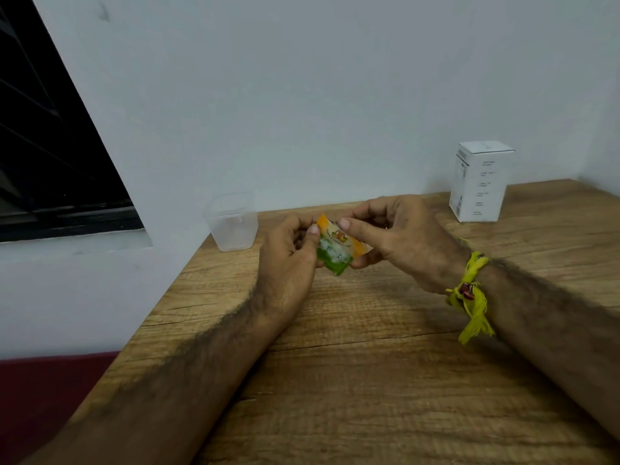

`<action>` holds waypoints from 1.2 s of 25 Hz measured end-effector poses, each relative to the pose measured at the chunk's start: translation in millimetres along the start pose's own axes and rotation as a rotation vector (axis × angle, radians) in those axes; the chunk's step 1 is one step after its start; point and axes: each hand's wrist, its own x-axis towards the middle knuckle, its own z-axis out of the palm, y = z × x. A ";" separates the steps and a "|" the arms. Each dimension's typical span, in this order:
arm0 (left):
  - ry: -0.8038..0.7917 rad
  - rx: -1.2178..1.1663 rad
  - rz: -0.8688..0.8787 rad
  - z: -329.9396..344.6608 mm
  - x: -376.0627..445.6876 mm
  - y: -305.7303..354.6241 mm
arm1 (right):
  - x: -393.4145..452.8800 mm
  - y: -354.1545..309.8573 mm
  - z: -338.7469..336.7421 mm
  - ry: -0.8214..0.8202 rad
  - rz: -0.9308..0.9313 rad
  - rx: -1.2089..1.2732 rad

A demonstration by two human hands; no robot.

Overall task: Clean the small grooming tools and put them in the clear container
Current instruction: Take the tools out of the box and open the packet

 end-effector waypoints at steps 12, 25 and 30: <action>-0.039 0.107 0.068 -2.0 3.3 1.4 | 1.6 -8.8 -7.8 -0.097 0.325 0.195; -0.049 0.083 0.051 -2.7 3.4 -1.4 | 1.0 -6.2 -8.2 -0.132 0.266 0.151; -0.038 0.099 0.049 -4.0 2.9 0.2 | -2.6 -9.5 -5.6 -0.133 0.198 0.060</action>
